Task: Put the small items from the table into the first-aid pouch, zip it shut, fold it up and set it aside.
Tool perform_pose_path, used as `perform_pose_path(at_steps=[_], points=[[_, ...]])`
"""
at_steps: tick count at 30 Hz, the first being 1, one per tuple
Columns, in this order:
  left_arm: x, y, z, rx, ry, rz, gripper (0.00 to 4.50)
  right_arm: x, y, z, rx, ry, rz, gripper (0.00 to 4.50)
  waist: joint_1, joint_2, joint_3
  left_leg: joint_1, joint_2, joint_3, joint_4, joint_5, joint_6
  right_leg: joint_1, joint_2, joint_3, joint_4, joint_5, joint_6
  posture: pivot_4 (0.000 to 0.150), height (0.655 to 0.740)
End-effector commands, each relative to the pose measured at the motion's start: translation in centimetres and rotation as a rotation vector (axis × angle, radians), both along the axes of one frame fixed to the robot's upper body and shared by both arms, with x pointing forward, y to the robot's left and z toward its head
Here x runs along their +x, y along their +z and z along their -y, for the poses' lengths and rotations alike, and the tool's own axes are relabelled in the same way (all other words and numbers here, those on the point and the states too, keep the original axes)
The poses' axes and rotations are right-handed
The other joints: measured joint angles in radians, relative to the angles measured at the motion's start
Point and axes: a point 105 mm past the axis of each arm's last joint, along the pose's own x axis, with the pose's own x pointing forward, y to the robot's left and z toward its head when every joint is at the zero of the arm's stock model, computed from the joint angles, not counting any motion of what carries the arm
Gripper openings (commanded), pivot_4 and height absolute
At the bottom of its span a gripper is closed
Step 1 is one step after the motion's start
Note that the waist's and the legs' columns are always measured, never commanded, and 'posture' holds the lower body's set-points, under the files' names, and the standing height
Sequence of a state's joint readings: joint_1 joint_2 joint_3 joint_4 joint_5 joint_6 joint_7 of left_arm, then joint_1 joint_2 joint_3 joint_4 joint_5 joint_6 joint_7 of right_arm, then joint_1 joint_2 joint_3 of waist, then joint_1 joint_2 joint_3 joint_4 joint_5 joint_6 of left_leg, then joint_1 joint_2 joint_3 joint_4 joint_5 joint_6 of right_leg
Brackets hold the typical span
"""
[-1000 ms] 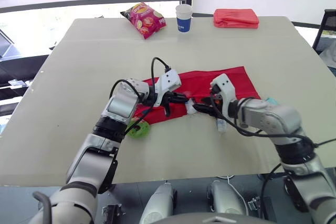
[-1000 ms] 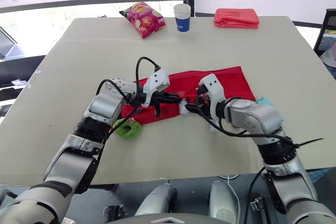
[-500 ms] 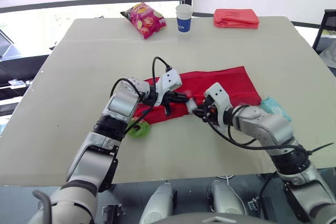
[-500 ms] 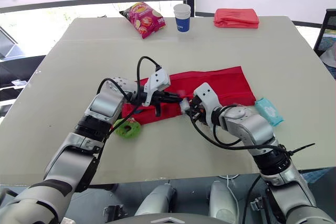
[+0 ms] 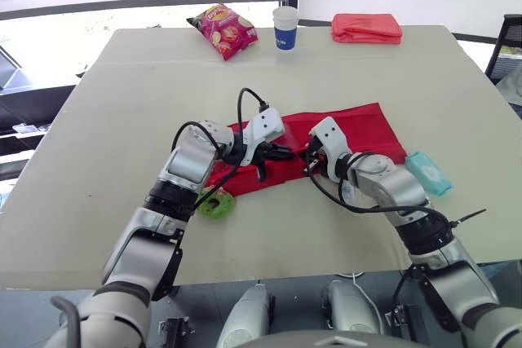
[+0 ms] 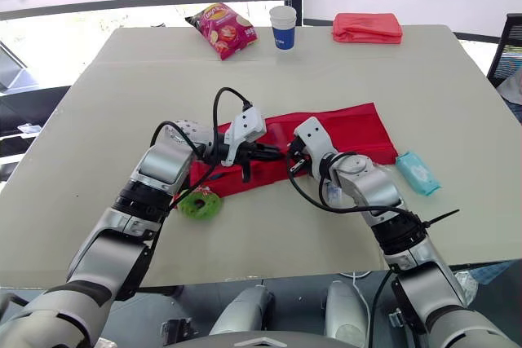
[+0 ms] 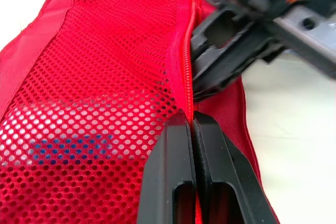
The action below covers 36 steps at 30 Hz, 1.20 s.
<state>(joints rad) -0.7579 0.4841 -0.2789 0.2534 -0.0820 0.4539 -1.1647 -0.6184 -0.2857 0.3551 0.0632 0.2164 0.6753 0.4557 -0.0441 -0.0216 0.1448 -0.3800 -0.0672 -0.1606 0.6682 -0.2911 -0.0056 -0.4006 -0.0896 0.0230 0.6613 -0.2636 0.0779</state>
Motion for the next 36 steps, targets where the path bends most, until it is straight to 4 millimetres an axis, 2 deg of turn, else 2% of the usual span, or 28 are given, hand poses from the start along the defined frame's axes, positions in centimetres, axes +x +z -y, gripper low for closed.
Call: perform_pose_path(at_steps=[1,6,8,9,10,12,14,17,18,22,29,36], points=[[-0.6,0.8,0.5,-0.007,-0.041,0.035,0.0,0.8,1.2,-0.4,-0.006,0.052,0.079,0.12,-0.001,0.0,0.0,0.0,0.0,0.0,0.0,0.0,0.0,0.0,0.0,0.0,0.0,0.0,0.0,0.15,0.74],[-0.4,0.7,0.3,-0.004,-0.029,0.044,0.0,1.0,0.9,-1.2,0.028,0.096,0.045,0.12,-0.002,0.0,0.0,0.0,0.0,0.0,0.0,0.0,0.0,0.0,0.0,0.0,0.0,0.0,0.0,0.15,0.74],[-0.2,0.6,0.3,-0.001,-0.022,0.051,0.0,1.0,1.2,-0.9,0.061,0.104,0.037,0.12,-0.002,0.0,0.0,0.0,0.0,0.0,0.0,0.0,0.0,0.0,0.0,0.0,0.0,0.0,0.0,0.15,0.74],[-0.2,0.6,0.2,0.001,-0.019,0.056,0.0,0.9,1.5,-0.7,0.078,0.107,0.035,0.64,-0.002,0.0,0.0,0.0,0.0,0.0,0.0,0.0,0.0,0.0,0.0,0.0,0.0,0.0,0.0,0.15,0.74],[-0.1,0.5,0.1,0.006,-0.015,0.061,0.0,0.5,2.2,0.1,0.096,0.113,0.041,0.85,0.0,0.0,0.0,0.0,0.0,0.0,0.0,0.0,0.0,0.0,0.0,0.0,0.0,0.0,0.0,0.15,0.74],[0.2,0.3,-0.2,0.018,-0.007,0.075,0.0,-0.7,3.4,1.7,0.129,0.146,0.046,1.81,0.007,0.0,0.0,-0.001,0.0,-0.001,0.0,0.0,0.0,0.0,0.0,-0.001,0.0,0.0,0.0,0.15,0.74],[0.3,0.2,-0.3,0.018,0.0,0.079,0.0,-2.3,4.5,3.6,0.148,0.174,0.066,2.96,0.006,0.0,0.0,-0.001,0.0,-0.002,0.0,0.0,0.0,0.0,-0.001,-0.001,-0.001,0.0,0.0,0.15,0.74],[0.6,0.1,-0.6,0.018,0.008,0.087,0.0,-4.8,6.3,6.7,0.152,0.202,0.098,4.24,0.007,0.0,0.0,-0.001,-0.001,-0.002,0.0,0.0,0.0,0.0,-0.002,-0.001,-0.001,0.0,0.0,0.15,0.74],[0.6,0.2,-0.6,0.014,0.01,0.089,0.0,-5.5,6.6,7.5,0.139,0.212,0.106,4.38,0.006,0.0,0.0,-0.001,-0.001,-0.002,0.0,0.0,0.0,0.0,-0.002,-0.001,-0.001,0.0,0.0,0.15,0.74],[0.9,0.3,-0.6,0.013,0.009,0.111,0.0,-8.1,8.6,11.6,0.084,0.213,0.191,4.38,0.007,0.0,0.0,-0.001,0.0,0.0,0.0,0.0,0.0,0.001,-0.001,-0.001,-0.001,0.0,0.0,0.15,0.74],[1.3,0.5,-1.0,0.018,-0.01,0.149,0.0,-13.5,10.3,19.1,-0.063,0.17,0.162,4.38,0.02,0.0,0.001,0.001,0.0,0.003,0.0,0.0,0.001,0.004,-0.001,-0.001,-0.002,0.0,0.0,0.15,0.74],[1.8,1.0,-1.1,0.021,-0.048,0.197,0.0,-17.8,11.6,24.1,-0.105,0.041,0.111,4.38,0.032,0.0,0.001,0.001,0.0,0.007,0.001,-0.001,0.001,0.005,0.0,-0.001,-0.002,0.0,0.0,0.15,0.74]])
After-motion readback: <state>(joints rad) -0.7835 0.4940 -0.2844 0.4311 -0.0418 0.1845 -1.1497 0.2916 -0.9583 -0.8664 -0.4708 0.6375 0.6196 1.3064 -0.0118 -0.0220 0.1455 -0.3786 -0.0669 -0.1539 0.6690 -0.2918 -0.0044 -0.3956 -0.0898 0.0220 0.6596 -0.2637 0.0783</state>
